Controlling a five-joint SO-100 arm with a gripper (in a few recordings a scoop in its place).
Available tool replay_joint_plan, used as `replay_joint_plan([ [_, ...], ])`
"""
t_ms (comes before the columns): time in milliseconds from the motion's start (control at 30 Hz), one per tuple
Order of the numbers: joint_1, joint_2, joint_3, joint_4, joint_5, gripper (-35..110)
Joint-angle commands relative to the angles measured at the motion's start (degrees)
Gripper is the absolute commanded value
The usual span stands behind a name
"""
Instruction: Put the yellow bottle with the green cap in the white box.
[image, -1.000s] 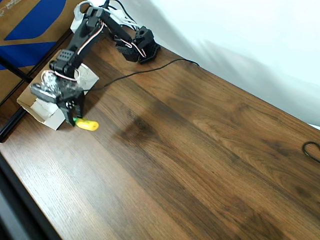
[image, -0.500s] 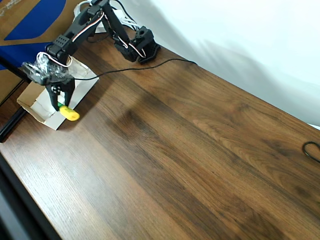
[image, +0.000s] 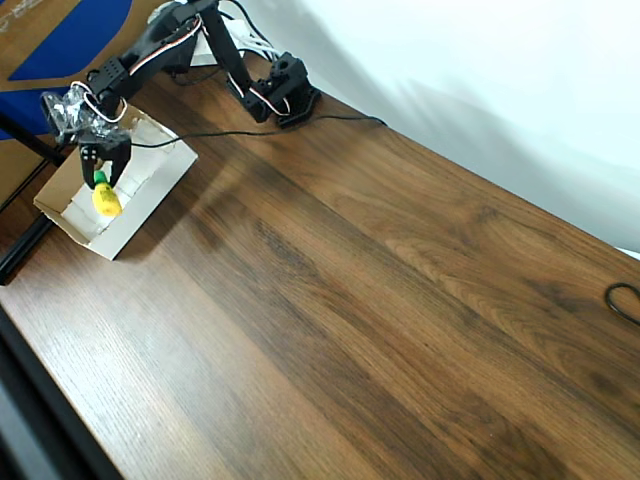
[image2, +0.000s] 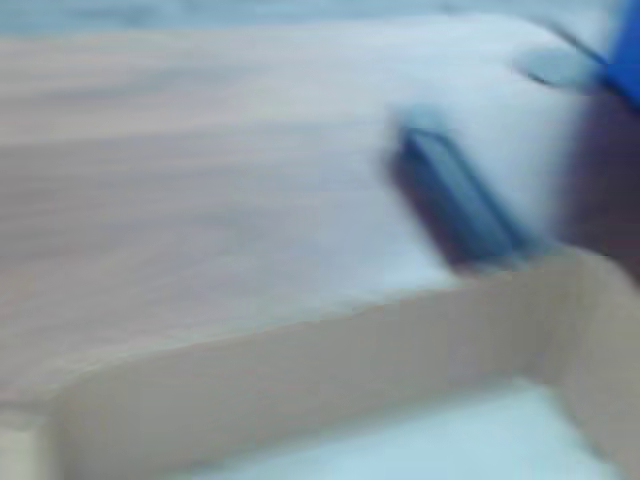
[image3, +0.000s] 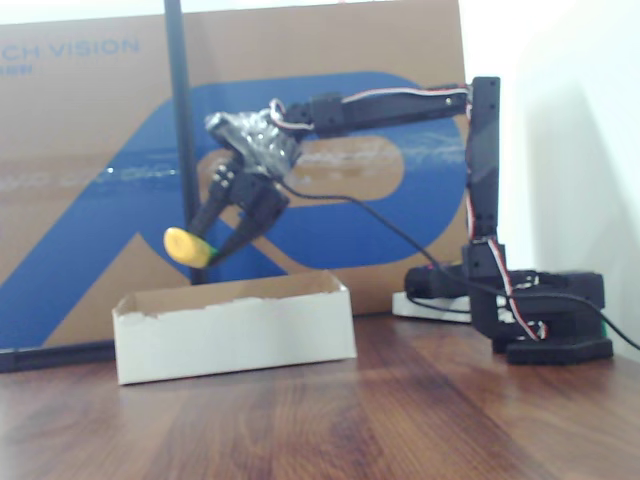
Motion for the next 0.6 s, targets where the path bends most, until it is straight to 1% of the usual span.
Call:
replay_joint_plan([
  [0, 3.9, 5.5, 1.2, -2.7, 1.2, 0],
  [333, 12.2, 10.7, 12.8, -10.8, 1.0, 0],
  [567, 13.3, 16.0, 20.8, -15.0, 1.6, 0],
])
